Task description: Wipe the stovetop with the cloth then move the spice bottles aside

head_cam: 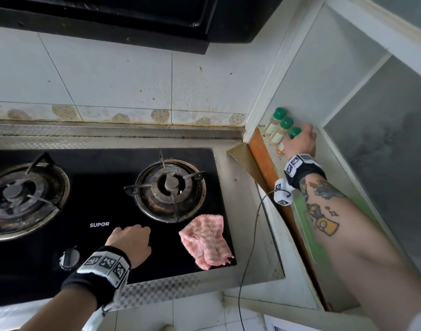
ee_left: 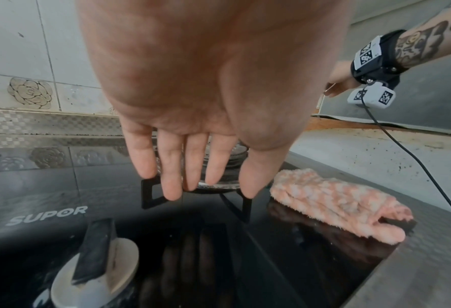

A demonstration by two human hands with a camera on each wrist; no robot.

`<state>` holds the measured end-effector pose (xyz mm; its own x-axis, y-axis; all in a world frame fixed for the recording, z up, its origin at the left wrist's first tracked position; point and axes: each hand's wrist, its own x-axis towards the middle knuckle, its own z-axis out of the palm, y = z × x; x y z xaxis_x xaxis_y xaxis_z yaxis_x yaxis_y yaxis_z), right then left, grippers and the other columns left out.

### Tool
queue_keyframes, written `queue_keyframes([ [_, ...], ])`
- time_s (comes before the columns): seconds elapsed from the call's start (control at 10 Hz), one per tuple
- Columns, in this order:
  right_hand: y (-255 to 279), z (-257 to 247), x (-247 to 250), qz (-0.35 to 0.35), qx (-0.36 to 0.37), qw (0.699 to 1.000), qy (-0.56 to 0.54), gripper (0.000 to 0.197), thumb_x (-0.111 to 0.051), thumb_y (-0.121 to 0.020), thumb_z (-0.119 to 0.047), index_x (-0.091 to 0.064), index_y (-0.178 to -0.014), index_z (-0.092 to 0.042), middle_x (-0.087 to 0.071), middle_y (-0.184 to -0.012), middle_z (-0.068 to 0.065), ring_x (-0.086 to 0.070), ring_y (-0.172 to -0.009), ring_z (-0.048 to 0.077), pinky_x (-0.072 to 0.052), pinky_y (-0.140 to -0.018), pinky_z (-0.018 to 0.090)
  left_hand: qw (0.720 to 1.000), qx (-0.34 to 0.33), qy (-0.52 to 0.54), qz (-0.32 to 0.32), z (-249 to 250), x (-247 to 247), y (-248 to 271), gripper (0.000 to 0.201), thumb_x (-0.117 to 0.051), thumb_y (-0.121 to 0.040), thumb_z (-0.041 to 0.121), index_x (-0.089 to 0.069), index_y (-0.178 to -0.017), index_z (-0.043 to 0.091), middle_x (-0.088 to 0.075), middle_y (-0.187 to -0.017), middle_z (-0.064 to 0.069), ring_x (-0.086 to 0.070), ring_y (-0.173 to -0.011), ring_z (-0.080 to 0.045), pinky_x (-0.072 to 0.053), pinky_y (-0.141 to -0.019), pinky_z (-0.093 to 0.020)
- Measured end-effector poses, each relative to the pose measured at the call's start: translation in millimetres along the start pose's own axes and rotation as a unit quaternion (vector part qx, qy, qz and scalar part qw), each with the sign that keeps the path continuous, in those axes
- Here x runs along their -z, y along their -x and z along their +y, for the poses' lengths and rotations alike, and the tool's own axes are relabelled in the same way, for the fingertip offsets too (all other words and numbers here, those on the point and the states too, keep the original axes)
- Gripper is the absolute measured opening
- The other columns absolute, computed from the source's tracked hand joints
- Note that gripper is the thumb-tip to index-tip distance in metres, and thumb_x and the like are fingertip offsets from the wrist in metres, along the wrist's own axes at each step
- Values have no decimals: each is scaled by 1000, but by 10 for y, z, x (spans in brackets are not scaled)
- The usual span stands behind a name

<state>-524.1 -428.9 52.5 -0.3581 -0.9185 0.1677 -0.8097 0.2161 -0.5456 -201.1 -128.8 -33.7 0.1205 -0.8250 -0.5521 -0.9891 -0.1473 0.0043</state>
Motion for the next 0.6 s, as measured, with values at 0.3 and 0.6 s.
queue_keyframes([
  [0.3,-141,13,-65,-29,-9,999,17,37,-60,-90,-18,-42,-122,-9,-52,-125,18,-61,-103,38,-50,-76,40,1000,-7,-1,-28,25,-95,-2,41,-44,-94,37,-49,-132,21,-58,-127,3,-54,-120,-17,-37,-102,-34],
  [0.6,-143,-41,-45,-39,-36,999,-8,43,-63,-90,-17,-40,-125,-7,-51,-129,20,-58,-112,39,-51,-89,43,999,-6,10,-32,49,-42,83,40,-44,-94,37,-49,-131,20,-58,-126,2,-54,-119,-19,-37,-101,-36],
])
